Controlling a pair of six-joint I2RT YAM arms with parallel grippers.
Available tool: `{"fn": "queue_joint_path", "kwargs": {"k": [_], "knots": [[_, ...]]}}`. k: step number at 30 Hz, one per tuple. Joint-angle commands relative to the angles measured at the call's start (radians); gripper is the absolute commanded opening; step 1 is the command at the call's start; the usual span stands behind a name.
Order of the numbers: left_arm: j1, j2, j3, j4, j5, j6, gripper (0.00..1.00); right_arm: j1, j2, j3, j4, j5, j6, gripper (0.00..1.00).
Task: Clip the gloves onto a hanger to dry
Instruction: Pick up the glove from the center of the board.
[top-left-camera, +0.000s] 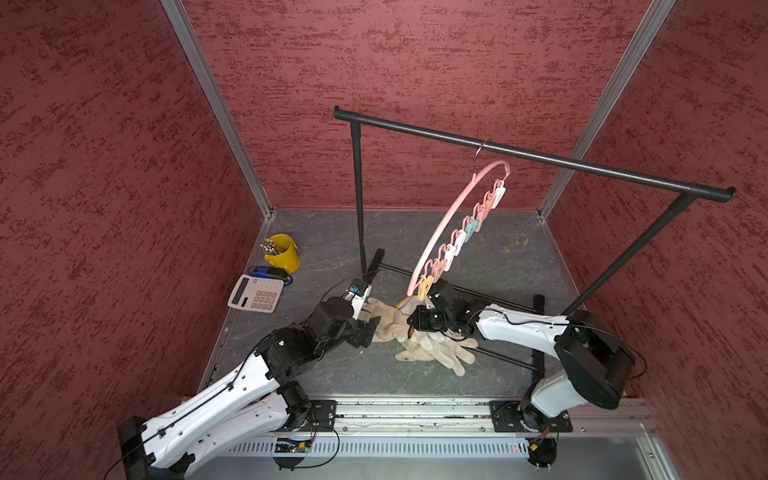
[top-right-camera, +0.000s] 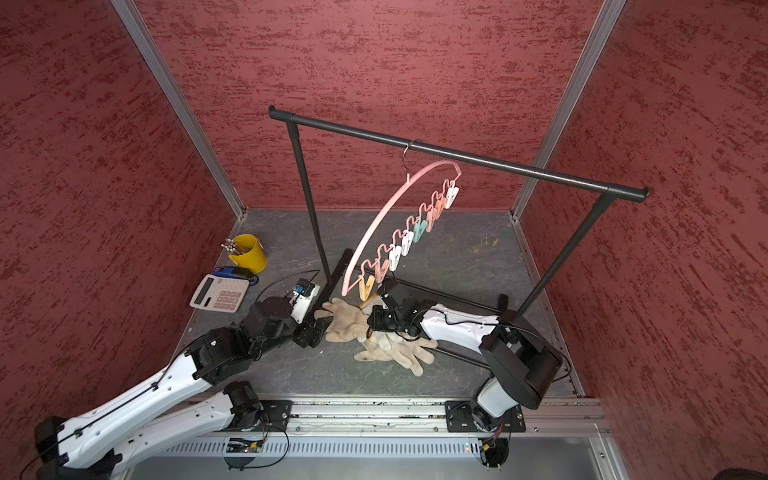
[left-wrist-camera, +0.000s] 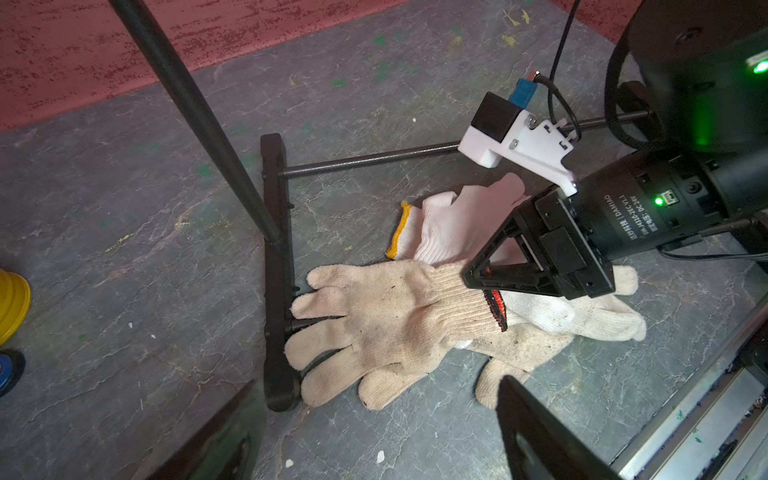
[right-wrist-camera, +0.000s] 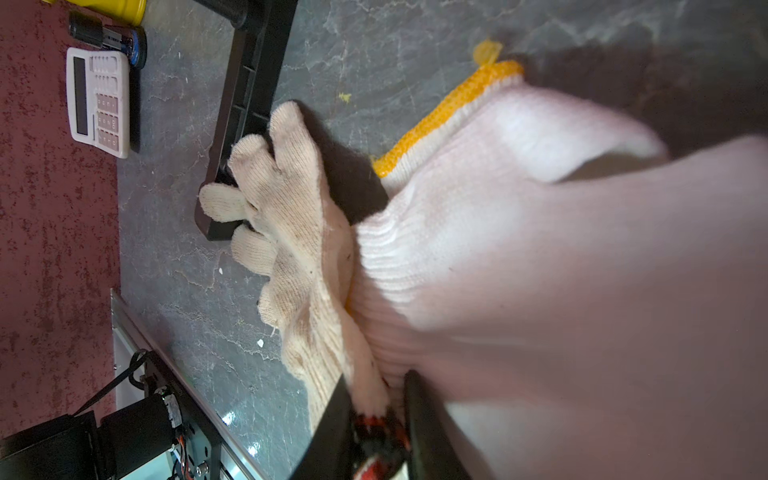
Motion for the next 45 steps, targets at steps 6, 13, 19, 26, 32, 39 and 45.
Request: {"fn": "queue_joint_path", "kwargs": {"k": [6, 13, 19, 26, 32, 39, 45], "knots": [[-0.115, -0.076, -0.052, 0.167, 0.032, 0.248, 0.8, -0.002, -0.14, 0.084, -0.058, 0.021, 0.049, 0.1], [-0.266, -0.015, -0.043, 0.241, -0.108, 0.42, 0.8, -0.07, -0.25, 0.06, -0.058, -0.127, 0.198, 0.08], [-0.349, 0.011, -0.135, 0.465, -0.228, 0.307, 0.69, -0.107, -0.324, -0.005, 0.05, -0.23, 0.378, 0.05], [-0.436, 0.135, -0.172, 0.679, -0.319, 0.28, 0.68, -0.108, -0.366, -0.057, 0.227, -0.281, 0.603, 0.02], [-0.411, 0.129, -0.204, 0.742, -0.333, 0.282, 0.67, -0.108, -0.366, -0.036, 0.266, -0.313, 0.651, 0.02], [-0.372, 0.121, -0.218, 0.75, -0.339, 0.259, 0.58, -0.108, -0.371, -0.076, 0.386, -0.348, 0.725, 0.03], [-0.353, 0.157, -0.203, 0.755, -0.325, 0.262, 0.47, -0.107, -0.369, -0.072, 0.414, -0.382, 0.732, 0.02]]}}
